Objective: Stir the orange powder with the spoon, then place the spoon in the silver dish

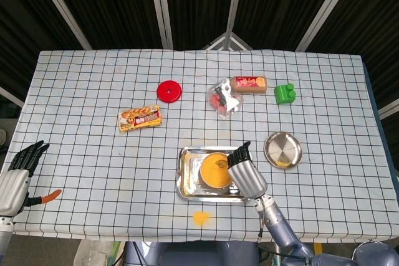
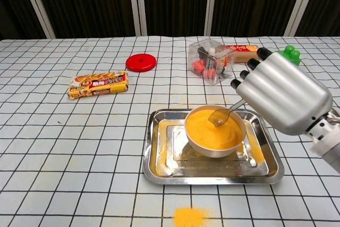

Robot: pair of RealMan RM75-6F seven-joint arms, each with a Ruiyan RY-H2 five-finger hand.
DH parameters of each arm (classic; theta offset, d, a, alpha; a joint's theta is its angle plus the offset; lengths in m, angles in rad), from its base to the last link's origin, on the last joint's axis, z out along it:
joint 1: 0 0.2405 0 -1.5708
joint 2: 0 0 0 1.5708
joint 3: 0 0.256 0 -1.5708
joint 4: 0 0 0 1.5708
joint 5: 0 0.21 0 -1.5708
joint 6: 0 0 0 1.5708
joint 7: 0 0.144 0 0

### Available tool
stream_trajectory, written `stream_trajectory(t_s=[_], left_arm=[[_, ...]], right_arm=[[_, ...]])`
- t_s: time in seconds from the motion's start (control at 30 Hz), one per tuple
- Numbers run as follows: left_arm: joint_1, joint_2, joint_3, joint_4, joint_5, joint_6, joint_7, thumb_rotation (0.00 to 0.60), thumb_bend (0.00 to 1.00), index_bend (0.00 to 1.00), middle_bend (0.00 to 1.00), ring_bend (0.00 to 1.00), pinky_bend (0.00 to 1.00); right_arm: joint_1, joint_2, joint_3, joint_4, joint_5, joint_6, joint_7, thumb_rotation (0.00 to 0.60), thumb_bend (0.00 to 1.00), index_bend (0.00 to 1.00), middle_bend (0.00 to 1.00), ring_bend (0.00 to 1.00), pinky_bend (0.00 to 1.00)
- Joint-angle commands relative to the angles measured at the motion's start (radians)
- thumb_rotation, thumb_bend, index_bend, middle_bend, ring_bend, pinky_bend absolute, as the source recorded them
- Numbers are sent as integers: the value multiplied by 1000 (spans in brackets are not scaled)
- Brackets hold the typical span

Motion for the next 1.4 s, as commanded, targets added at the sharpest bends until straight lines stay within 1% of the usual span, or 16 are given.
stream_trajectory(t_s=[0.03, 0.2, 0.4, 0.53, 0.73, 1.0, 1.2, 1.4], left_arm=[[0, 0, 0, 0, 0, 0, 0, 600, 0, 0, 0, 0, 0], [0, 0, 1, -1, 0, 0, 1, 600, 0, 0, 0, 0, 0], [0, 0, 0, 0, 1, 1, 0, 600, 0, 0, 0, 0, 0], [1, 0, 0, 0, 1, 1, 0, 600, 0, 0, 0, 0, 0], [1, -1, 0, -1, -1, 1, 0, 600, 0, 0, 0, 0, 0], [1, 0, -1, -1, -2, 2, -2, 600, 0, 0, 0, 0, 0], [1, 0, -1, 0, -1, 1, -3, 600, 0, 0, 0, 0, 0], [0, 0, 0, 0, 0, 0, -2, 600, 0, 0, 0, 0, 0]], right_arm=[[-4, -1, -7, -5, -7, -1, 6, 600, 508, 583, 557, 436, 340], [-15, -3, -29, -15, -30, -5, 17, 600, 508, 583, 557, 436, 340], [-26, 6, -37, -38, -48, -5, 23, 600, 508, 583, 557, 436, 340], [-30, 19, -29, -58, -58, 0, 23, 600, 508, 583, 557, 436, 340], [-20, 38, 2, -68, -69, -4, 12, 600, 508, 583, 557, 436, 342], [-6, 44, 39, -23, -67, -23, -1, 600, 508, 583, 557, 436, 342], [1, 41, 40, 22, -78, -30, 3, 600, 508, 583, 557, 436, 342], [-4, 30, 27, 49, -89, -30, 21, 600, 508, 583, 557, 436, 342]])
